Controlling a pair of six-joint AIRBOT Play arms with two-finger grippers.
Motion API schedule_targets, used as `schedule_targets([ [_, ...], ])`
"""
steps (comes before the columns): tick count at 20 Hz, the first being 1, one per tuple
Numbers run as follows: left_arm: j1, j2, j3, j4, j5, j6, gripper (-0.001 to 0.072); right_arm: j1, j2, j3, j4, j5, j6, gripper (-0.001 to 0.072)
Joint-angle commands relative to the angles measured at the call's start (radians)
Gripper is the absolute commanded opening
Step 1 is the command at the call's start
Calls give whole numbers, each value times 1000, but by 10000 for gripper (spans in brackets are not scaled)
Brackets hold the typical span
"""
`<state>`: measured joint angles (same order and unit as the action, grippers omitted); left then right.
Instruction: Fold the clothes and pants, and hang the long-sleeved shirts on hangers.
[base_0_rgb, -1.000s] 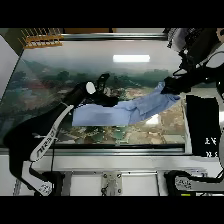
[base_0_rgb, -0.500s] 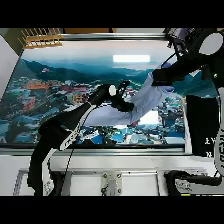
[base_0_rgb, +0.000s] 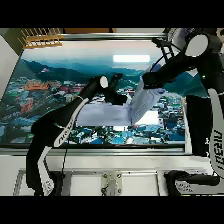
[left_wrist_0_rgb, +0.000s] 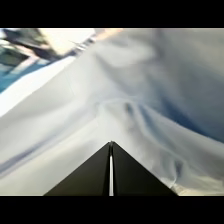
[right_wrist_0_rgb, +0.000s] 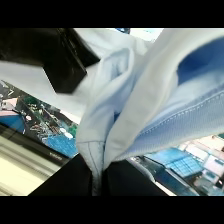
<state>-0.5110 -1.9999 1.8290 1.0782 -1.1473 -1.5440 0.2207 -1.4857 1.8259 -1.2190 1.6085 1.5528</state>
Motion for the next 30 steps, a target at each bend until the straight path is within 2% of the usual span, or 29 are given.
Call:
schedule_targets([
  [1,122,74,2,3,-15,0,7,71,-22,1,0,-32,36,17],
  [5,275,152,1,3,-41,5,7,184,-67,1,1,-103,87,17],
  [9,398,212,2,3,-74,12,8,296,-160,1,0,-207,187,16],
  [13,493,250,2,3,-104,17,7,400,-282,1,58,-367,258,17],
  [16,536,271,2,2,-108,22,7,476,-379,1,123,-569,279,23],
  [17,543,278,2,2,-107,22,7,503,-414,1,163,-662,277,83],
  [18,550,282,2,2,-106,23,7,525,-443,1,233,-758,238,314],
  [19,559,286,2,2,-103,23,7,546,-467,2,333,-847,153,545],
  [20,570,291,2,2,-99,22,7,564,-482,2,458,-927,40,638],
  [22,588,311,2,3,-97,23,8,566,-468,1,637,-956,-142,633],
  [23,601,325,2,3,-98,24,7,555,-450,1,652,-953,-156,632],
  [27,614,404,-28,4,-89,57,7,454,-306,-89,543,-846,-200,632],
  [30,587,519,-207,3,-18,64,7,316,-127,-365,435,-742,-199,632],
])
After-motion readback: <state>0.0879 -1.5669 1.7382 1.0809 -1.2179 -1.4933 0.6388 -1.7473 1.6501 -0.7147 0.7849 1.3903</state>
